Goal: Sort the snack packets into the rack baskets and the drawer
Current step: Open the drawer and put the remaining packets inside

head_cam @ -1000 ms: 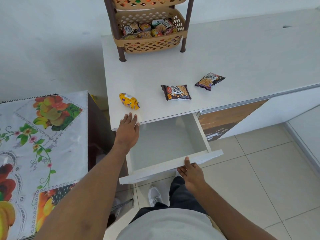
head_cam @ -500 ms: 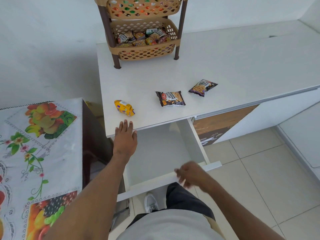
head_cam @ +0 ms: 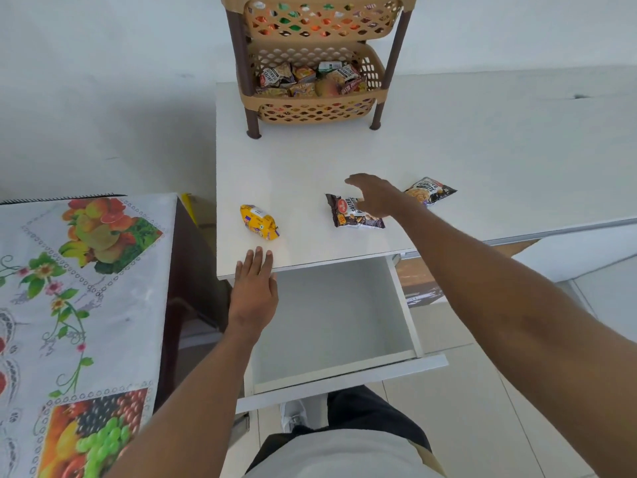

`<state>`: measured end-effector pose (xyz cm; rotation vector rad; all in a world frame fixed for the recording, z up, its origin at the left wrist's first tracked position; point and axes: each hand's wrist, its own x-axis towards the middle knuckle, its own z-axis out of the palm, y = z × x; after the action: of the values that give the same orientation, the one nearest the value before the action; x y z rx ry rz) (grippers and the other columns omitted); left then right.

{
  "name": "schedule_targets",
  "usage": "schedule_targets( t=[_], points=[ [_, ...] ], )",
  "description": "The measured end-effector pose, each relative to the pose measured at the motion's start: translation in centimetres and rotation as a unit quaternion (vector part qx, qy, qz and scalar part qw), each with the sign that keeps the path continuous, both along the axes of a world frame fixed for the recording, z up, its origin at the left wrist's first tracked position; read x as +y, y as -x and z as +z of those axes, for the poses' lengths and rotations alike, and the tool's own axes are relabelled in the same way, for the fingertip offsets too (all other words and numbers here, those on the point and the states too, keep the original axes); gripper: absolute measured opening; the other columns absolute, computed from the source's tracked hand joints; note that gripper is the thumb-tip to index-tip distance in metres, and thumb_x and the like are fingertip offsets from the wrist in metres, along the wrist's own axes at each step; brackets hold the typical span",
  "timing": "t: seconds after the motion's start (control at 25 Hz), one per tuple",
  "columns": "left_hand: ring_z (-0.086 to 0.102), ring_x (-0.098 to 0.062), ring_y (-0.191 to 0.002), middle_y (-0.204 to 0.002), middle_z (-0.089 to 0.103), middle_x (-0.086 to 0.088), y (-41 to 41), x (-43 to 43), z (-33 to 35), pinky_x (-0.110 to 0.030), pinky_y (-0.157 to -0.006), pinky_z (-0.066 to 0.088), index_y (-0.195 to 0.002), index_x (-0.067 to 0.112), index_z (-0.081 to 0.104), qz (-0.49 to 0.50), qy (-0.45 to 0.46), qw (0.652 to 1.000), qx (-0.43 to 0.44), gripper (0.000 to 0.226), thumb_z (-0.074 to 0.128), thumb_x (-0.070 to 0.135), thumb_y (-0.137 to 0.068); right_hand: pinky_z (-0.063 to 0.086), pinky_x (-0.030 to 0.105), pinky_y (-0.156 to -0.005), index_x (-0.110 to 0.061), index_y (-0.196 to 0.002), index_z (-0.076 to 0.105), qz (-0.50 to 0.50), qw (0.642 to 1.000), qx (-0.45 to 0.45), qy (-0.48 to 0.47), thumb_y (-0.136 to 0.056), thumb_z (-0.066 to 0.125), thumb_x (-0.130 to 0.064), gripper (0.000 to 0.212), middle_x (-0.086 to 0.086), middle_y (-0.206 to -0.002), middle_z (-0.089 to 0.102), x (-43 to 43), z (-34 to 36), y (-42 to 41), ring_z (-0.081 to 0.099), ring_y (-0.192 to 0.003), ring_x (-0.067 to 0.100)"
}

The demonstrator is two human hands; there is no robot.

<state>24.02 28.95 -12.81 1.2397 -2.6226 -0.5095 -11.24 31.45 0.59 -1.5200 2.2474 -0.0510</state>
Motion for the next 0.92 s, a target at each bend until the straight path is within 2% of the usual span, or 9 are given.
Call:
schedule_targets(
  t=[0.08,0.16,0.4,0.52,0.6,0.64,0.72,0.84,0.92],
  points=[
    [0.028,-0.038,-0.156,-0.166,0.034,-0.018,-0.1,0.1,0.0,-0.054,-0.128,0.019,-0.156,0.005,0.043,0.002,0.006,1.000,0.010,0.059,0.037,0.021,-0.099,0.022,0.042,-0.127,-0.017,-0.165,0.023,0.042,0.995,0.008,-0.086,-0.097,0.069,-0.017,0.082,0.004,-0.172,0.023,-1.6,-0.9,1.7,0.024,-0.157,0.024],
    [0.031,-0.040,-0.154,-0.165,0.036,-0.019,0.0,0.2,0.0,-0.056,-0.127,0.021,-0.155,0.005,0.044,0.004,0.009,1.000,0.015,0.060,0.041,0.019,-0.097,0.027,0.044,-0.124,-0.019,-0.165,0.023,0.055,0.989,0.014,-0.136,-0.096,0.072,-0.022,0.085,0.004,-0.171,0.026,-2.3,-1.7,2.7,0.029,-0.155,0.026],
    [0.029,-0.040,-0.155,-0.165,0.035,-0.019,0.2,0.4,0.0,-0.058,-0.127,0.021,-0.156,0.005,0.043,0.009,0.022,1.000,0.010,0.058,0.044,0.011,-0.098,0.044,0.043,-0.106,-0.015,-0.156,0.039,0.028,0.992,-0.036,-0.117,-0.086,0.083,-0.028,0.084,0.008,-0.152,0.051,-1.8,-1.8,2.7,0.052,-0.135,0.032],
    [0.028,-0.039,-0.155,-0.165,0.035,-0.019,0.3,0.7,0.1,-0.057,-0.127,0.020,-0.156,0.005,0.043,0.016,0.014,1.000,0.014,0.057,0.051,0.007,-0.099,0.052,0.040,-0.086,-0.011,-0.128,0.061,0.033,0.989,-0.039,-0.140,-0.080,0.087,-0.033,0.059,0.009,-0.125,0.069,-0.5,-0.9,1.9,0.067,-0.108,0.031],
    [0.028,-0.039,-0.155,-0.165,0.036,-0.019,0.4,0.7,0.2,-0.057,-0.127,0.019,-0.155,0.004,0.044,0.020,0.011,1.000,0.019,0.056,0.047,0.009,-0.099,0.052,0.038,-0.075,-0.013,-0.110,0.061,0.038,0.988,-0.061,-0.135,-0.078,0.088,-0.036,0.048,0.006,-0.105,0.069,0.8,-0.4,1.2,0.069,-0.097,0.031],
    [0.029,-0.039,-0.155,-0.165,0.036,-0.019,0.4,0.7,0.2,-0.057,-0.127,0.019,-0.155,0.004,0.044,0.021,0.010,0.999,0.021,0.056,0.043,0.011,-0.099,0.052,0.038,-0.073,-0.014,-0.108,0.058,0.028,0.988,-0.082,-0.127,-0.077,0.089,-0.036,0.050,0.003,-0.102,0.067,1.7,-0.1,0.8,0.068,-0.095,0.031],
    [0.029,-0.038,-0.155,-0.164,0.036,-0.019,0.5,0.9,0.2,-0.057,-0.127,0.020,-0.155,0.004,0.045,0.025,0.010,0.999,0.026,0.058,0.039,0.013,-0.098,0.059,0.043,-0.082,-0.017,-0.119,0.055,-0.023,0.980,-0.162,-0.109,-0.075,0.091,-0.035,0.059,0.002,-0.108,0.068,3.7,0.2,0.1,0.068,-0.098,0.028],
    [0.029,-0.038,-0.155,-0.165,0.036,-0.018,0.7,1.0,0.2,-0.057,-0.128,0.020,-0.155,0.004,0.045,0.032,0.013,0.999,0.026,0.058,0.037,0.013,-0.098,0.062,0.041,-0.089,-0.022,-0.126,0.060,-0.061,0.928,-0.348,-0.119,-0.080,0.089,-0.027,0.054,0.001,-0.111,0.078,7.5,-0.2,-1.9,0.076,-0.099,0.024],
    [0.029,-0.038,-0.155,-0.165,0.036,-0.018,0.9,1.1,0.2,-0.058,-0.127,0.019,-0.155,0.004,0.044,0.037,0.015,0.999,0.022,0.059,0.037,0.013,-0.097,0.060,0.040,-0.095,-0.015,-0.128,0.062,-0.059,0.885,-0.423,-0.187,-0.087,0.082,-0.019,0.046,0.009,-0.116,0.077,9.8,-2.1,-3.8,0.076,-0.105,0.026]
  ],
)
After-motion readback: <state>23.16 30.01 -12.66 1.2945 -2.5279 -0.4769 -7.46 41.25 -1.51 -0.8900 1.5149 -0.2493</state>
